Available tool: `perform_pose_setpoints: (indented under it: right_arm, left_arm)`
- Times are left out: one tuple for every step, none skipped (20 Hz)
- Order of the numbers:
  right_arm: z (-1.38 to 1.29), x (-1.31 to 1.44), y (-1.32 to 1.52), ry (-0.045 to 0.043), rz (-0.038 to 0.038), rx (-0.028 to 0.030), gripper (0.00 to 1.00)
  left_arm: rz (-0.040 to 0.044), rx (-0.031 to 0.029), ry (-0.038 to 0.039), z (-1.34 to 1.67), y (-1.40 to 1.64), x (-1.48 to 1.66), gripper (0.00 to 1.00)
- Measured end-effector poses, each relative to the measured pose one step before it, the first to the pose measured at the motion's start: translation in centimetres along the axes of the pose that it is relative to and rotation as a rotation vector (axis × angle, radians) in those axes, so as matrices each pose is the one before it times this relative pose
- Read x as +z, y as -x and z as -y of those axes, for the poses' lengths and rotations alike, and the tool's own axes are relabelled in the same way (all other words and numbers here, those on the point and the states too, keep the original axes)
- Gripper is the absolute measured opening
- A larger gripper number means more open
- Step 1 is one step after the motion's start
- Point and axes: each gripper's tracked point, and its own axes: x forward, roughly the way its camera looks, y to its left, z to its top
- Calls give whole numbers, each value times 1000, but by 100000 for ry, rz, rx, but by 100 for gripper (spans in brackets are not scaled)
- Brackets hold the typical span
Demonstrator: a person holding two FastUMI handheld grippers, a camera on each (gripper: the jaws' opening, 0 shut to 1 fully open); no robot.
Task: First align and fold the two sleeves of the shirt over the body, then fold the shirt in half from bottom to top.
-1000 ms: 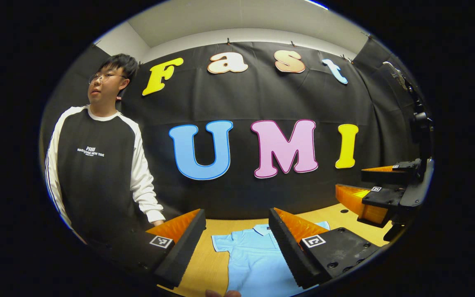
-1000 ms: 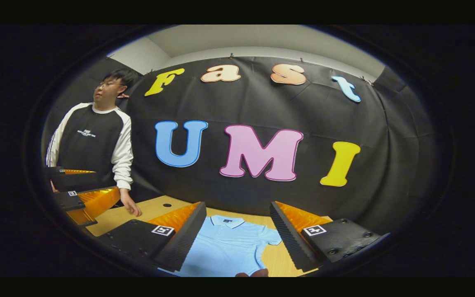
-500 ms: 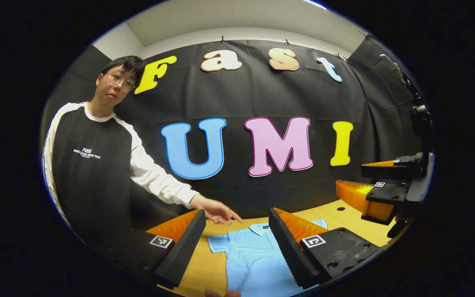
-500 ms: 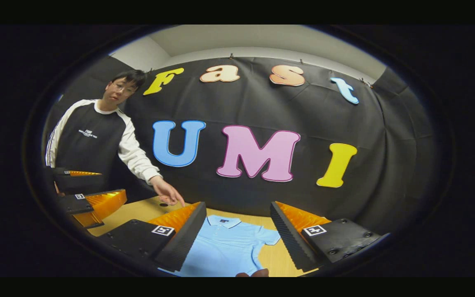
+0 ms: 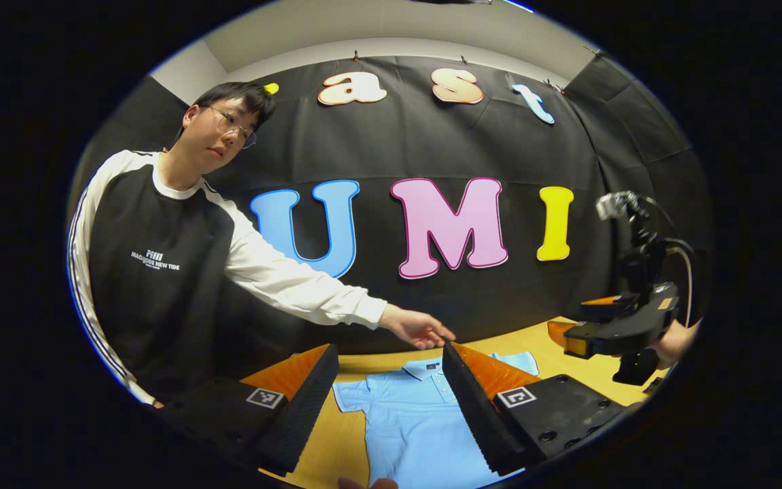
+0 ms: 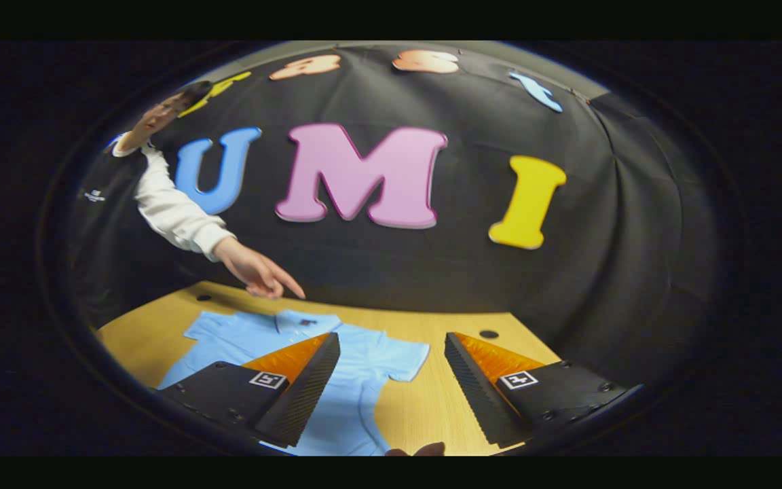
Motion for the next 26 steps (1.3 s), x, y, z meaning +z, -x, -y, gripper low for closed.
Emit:
perform_pose_setpoints:
  right_arm:
    - [353, -2100, -1478, -2754, -6641, -526, 98]
    - [443, -1803, -1379, -2479, -5359, -607, 98]
    - [368, -1507, -1287, -2024, -4713, -415, 98]
    - [460, -1071, -1412, -2224, -3694, -516, 98]
    - [645, -369, -1258, -1641, -1616, -1625, 98]
    - [314, -271, -1520, -1532, -964, -731, 98]
    - [293, -474, -1319, -1702, -1836, -350, 97]
    - [262, -545, -1023, -2419, -2340, 56, 97]
    - [176, -684, -821, -2722, -2528, 396, 97]
    - [94, -572, -913, -2215, -1803, 51, 98]
    - [243, -440, -832, -1134, -1705, -253, 97]
    - [118, -395, -471, -558, -741, -365, 97]
    - [149, 55, -359, -101, 304, -631, 97]
    - [220, -39, -469, 302, -40, -681, 97]
    - [35, -189, -543, 229, -695, -355, 97]
    - [19, -456, -618, 380, -912, -82, 97]
    - [10, -420, -764, 670, -1216, -417, 98]
    - [-163, -305, -211, 162, -784, 241, 98]
    - [-235, -17, -159, 33, 180, 280, 98]
    - [-114, 238, -201, 768, 1065, 23, 98]
    - [-65, 7, -50, 901, 687, 123, 98]
    - [-85, 66, -1, 579, 146, 79, 97]
    - [27, -59, -74, 405, 99, 146, 97]
    - [-25, -65, -27, 479, -283, -63, 97]
    - [61, 63, 66, -5, 327, 14, 97]
    - [5, 136, 104, -440, 2, 387, 97]
  left_arm:
    - [-1207, -172, 315, 270, -153, -529, 98]
    - [-1602, -400, 116, 394, -269, -621, 98]
    - [-1136, 72, -66, 206, -159, -460, 98]
    - [-1021, 125, -29, 185, -203, -475, 98]
    - [-600, 87, 416, 267, -286, -306, 98]
    - [-846, -37, 689, 205, -193, -384, 98]
    - [-804, 36, 581, 173, -188, -299, 98]
    - [-592, 303, 362, 138, -304, -344, 98]
    - [-940, 399, 112, 55, -321, -427, 98]
    - [-706, 216, -101, 81, -132, -263, 98]
    - [-626, 291, -167, 12, -202, -333, 98]
    - [-439, 317, -157, -103, -130, -167, 98]
    - [-381, 296, -56, -78, -36, -153, 98]
    - [-704, 127, -90, -51, -58, -264, 98]
    - [-576, 263, 138, -61, -161, -270, 98]
    - [-344, 263, 328, -75, -246, -195, 98]
    - [-331, 312, 456, -111, -146, -152, 98]
    - [-370, 378, 398, -168, -103, -182, 98]
    - [-540, 278, 165, -165, -27, -177, 98]
    - [-392, 205, -47, -104, -29, -270, 98]
    - [43, -73, -29, -69, -42, -23, 98]
    - [1, 94, 34, -152, -24, -111, 98]
    - [-459, 163, 148, -173, -100, -144, 98]
    - [-293, 175, 314, -140, 9, -197, 98]
    - [-165, 184, 481, -96, -15, -76, 98]
    - [-129, -141, 473, -12, -52, -101, 98]
